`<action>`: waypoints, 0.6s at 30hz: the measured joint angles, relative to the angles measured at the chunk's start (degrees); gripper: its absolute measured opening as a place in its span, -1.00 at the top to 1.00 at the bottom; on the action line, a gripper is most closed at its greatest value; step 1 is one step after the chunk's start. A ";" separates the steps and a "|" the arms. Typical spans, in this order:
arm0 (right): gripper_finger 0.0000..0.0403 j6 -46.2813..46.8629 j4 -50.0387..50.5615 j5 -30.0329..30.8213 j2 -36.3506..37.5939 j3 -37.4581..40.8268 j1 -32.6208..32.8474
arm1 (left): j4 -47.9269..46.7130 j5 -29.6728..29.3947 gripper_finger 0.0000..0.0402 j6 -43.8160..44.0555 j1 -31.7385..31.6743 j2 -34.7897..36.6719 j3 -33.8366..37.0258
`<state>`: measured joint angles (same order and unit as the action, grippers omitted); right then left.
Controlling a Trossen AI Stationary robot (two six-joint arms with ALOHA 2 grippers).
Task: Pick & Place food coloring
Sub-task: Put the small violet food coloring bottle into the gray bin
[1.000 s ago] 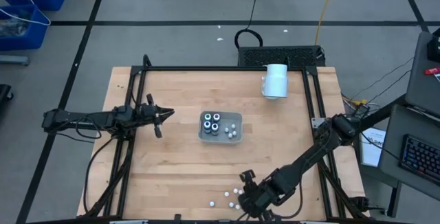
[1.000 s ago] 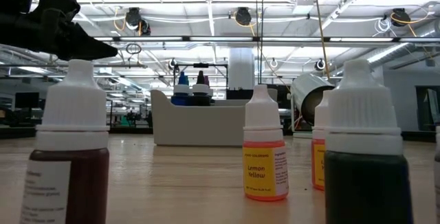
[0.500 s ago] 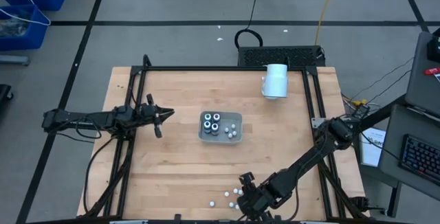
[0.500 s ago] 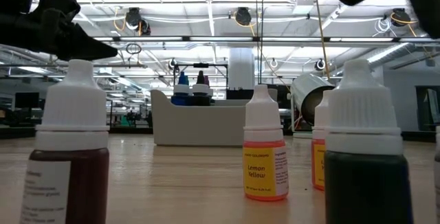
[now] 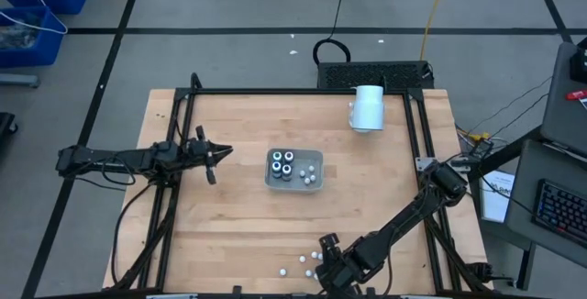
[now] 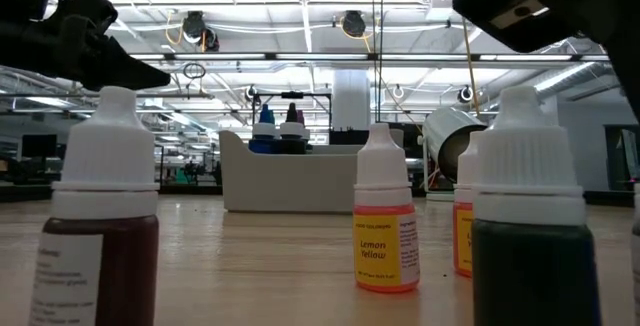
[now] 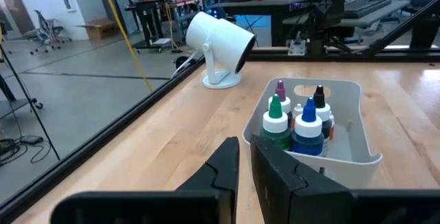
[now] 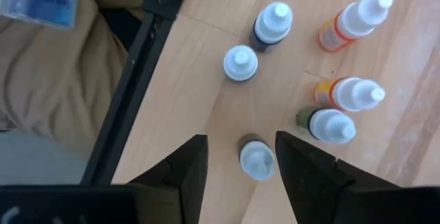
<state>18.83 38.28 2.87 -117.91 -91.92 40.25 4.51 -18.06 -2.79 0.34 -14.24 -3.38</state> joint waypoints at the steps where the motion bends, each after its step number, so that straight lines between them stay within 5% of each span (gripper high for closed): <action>1: 0.21 -0.05 -0.01 0.00 -0.02 0.00 0.00 | -0.01 0.00 0.77 0.02 0.00 0.02 0.00; 18: 0.25 0.58 -3.66 0.15 0.00 4.20 -0.24 | -0.02 -0.04 0.77 0.07 0.00 0.00 0.00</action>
<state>19.40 34.62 3.03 -117.91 -87.72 40.01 4.49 -18.10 -2.71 0.34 -14.24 -3.38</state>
